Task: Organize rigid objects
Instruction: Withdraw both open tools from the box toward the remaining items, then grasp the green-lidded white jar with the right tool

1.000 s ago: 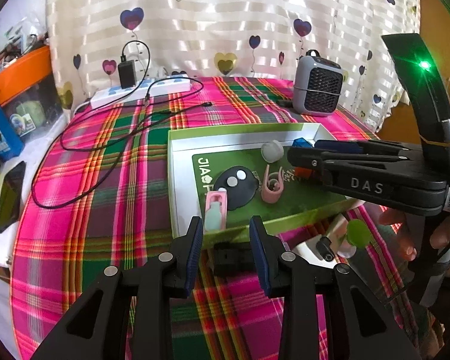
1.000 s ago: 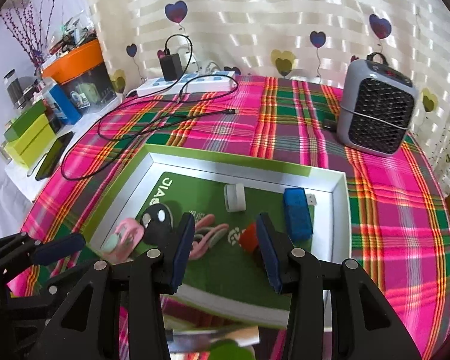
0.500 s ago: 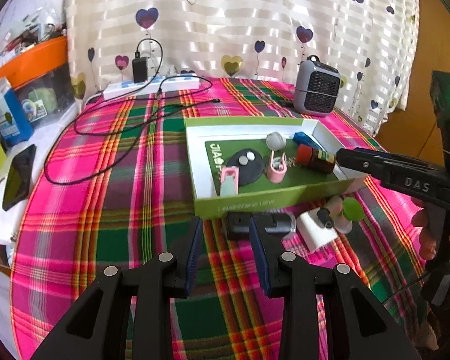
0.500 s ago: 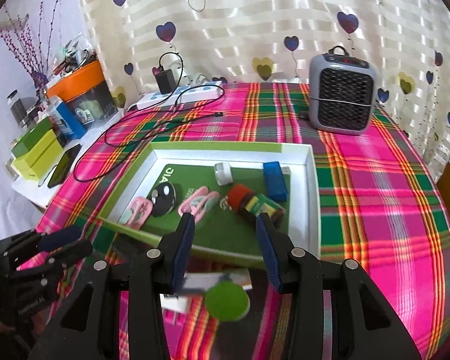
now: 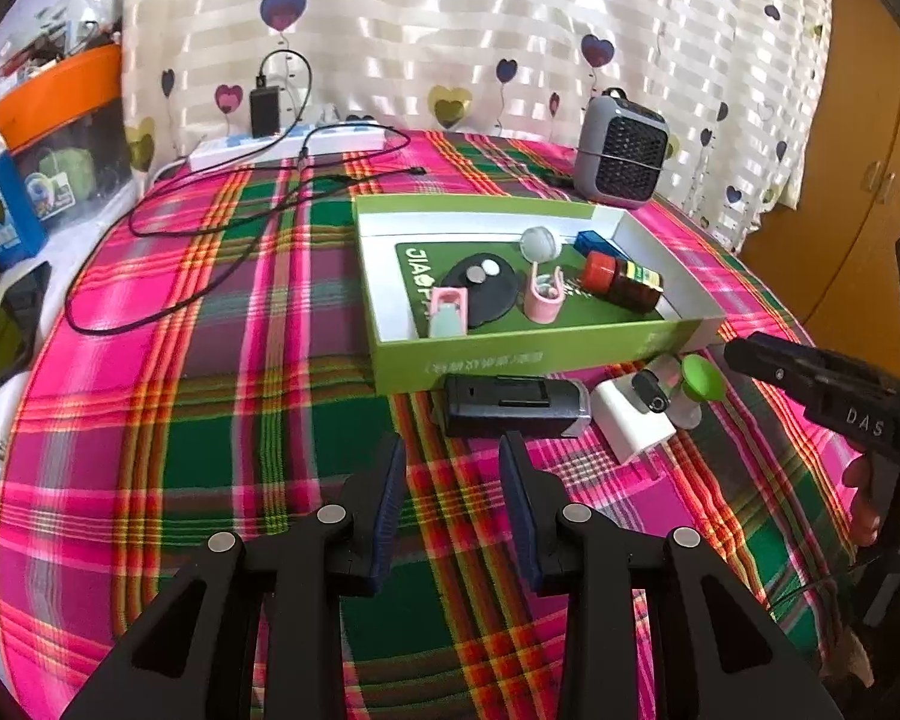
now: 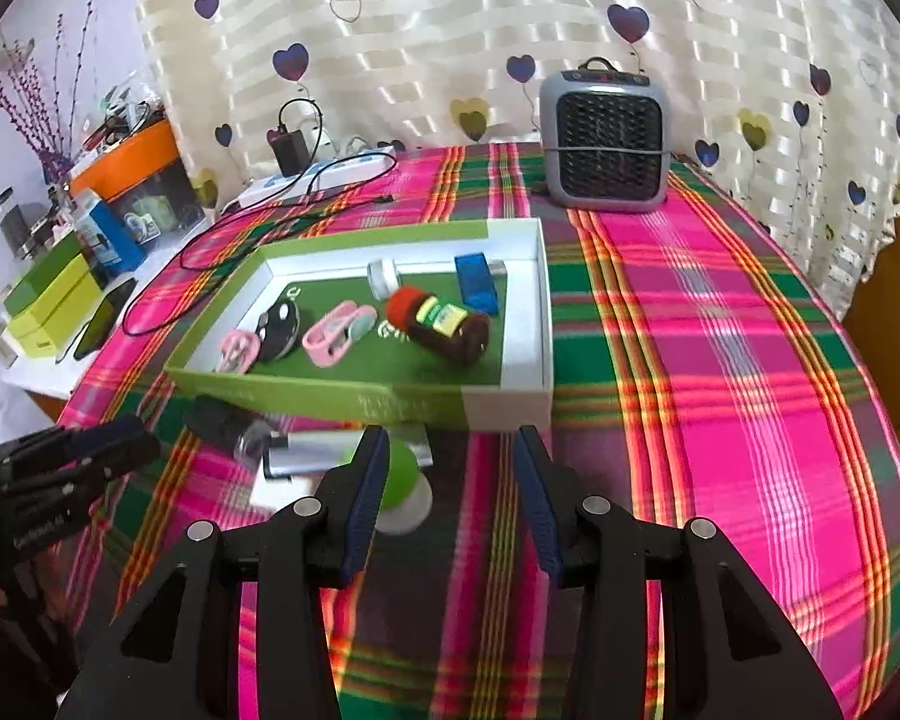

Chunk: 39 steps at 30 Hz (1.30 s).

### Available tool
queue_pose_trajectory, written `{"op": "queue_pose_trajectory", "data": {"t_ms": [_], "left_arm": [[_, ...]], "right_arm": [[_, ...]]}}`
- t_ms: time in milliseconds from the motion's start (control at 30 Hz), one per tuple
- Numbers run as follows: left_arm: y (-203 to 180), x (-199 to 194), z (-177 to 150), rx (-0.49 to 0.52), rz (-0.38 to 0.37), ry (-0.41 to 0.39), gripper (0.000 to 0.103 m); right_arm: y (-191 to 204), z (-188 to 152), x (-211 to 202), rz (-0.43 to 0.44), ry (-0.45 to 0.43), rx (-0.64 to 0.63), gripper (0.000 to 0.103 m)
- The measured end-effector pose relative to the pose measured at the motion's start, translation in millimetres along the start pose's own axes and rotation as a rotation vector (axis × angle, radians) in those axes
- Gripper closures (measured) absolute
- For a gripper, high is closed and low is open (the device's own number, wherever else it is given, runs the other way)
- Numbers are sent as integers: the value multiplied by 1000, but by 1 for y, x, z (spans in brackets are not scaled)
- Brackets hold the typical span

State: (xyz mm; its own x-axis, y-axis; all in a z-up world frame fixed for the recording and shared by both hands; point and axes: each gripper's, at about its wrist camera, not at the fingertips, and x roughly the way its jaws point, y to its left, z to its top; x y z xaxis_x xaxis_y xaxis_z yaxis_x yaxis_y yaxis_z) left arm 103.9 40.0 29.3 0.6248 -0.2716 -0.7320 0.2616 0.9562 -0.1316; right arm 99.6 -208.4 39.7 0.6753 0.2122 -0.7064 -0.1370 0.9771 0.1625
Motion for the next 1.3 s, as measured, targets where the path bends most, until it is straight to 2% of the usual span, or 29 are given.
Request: {"op": "queue_pose_trajectory", "data": {"t_ms": [100,433,700,900,1133,1300], "left_arm": [[-2,2,-2,5,-11,8,72],[-5,4,-5,10,-18,18,72],[-9,4,-5,19,-28,21,72],[-11,5,-4,25,-32,24,72],[-16,5,-4,36,-39,24,72],[-19,6,-2,45,-39,28,72]], "right_arm": [[-1,-4,-1,-3,-6,-2,59],[11,-10,9,72,20,-38,58],[15,-9,14,86,32,-51,56],[21,-8,23,66,54,-71,56],[14,-7,30,90,78,-24,56],[16,-8,29,95,74,-38,58]]}}
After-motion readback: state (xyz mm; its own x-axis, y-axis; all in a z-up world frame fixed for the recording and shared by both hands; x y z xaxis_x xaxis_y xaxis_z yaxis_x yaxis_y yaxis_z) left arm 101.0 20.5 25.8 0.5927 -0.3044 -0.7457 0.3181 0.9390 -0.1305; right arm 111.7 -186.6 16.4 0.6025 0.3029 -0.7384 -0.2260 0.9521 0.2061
